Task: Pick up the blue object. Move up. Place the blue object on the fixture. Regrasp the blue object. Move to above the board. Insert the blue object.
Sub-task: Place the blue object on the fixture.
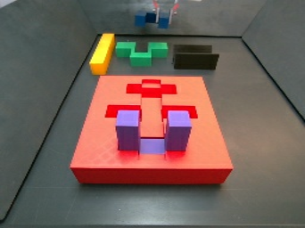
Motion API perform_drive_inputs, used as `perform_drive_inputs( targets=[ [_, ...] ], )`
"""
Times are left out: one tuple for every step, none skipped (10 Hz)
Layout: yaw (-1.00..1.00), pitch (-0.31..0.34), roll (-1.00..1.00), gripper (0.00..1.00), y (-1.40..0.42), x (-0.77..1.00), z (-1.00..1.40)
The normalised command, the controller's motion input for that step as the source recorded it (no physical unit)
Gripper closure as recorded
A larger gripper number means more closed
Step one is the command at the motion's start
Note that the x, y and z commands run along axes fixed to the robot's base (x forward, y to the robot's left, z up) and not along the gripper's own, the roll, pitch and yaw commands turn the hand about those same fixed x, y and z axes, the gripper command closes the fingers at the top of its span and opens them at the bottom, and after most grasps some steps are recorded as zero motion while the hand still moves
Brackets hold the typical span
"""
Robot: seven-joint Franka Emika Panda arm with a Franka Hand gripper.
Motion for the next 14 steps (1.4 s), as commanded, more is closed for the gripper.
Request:
perform_drive_inputs(
  targets=[
    [-0.15,0.000,-0.93,1.00,-0.06,0.62,0.14],
    [-0.15,-0.040,-1.00,1.00,-0.04,0.51,0.00],
    [-0.17,-0.146,-1.00,1.00,-0.03,0.45,0.00],
    [-0.14,-0.083,-1.00,1.00,0.00,0.53,0.00],
    [-0.11,-0.043,-1.00,1.00,0.00,0.57,0.05],
    [-0.10,-0.034,-1.00,1.00,0.00,0.59,0.03],
    [-0.09,-0.054,-1.00,1.00,-0.02,0.58,0.00],
    [-0.07,-0.051,-1.00,1.00,0.00,0.59,0.00],
    [-0.04,-0.040,-1.00,1.00,-0.01,0.61,0.00],
    [0.00,-0.006,-0.93,1.00,-0.09,0.59,0.01],
    [0.00,0.000,-0.68,1.00,-0.30,0.64,0.08],
    [0.00,0.000,-0.71,1.00,-0.29,0.65,0.13],
    [0.00,0.000,-0.65,1.00,-0.35,0.65,0.02],
    [0.00,0.000,-0.64,1.00,-0.34,0.61,0.00]
  ],
)
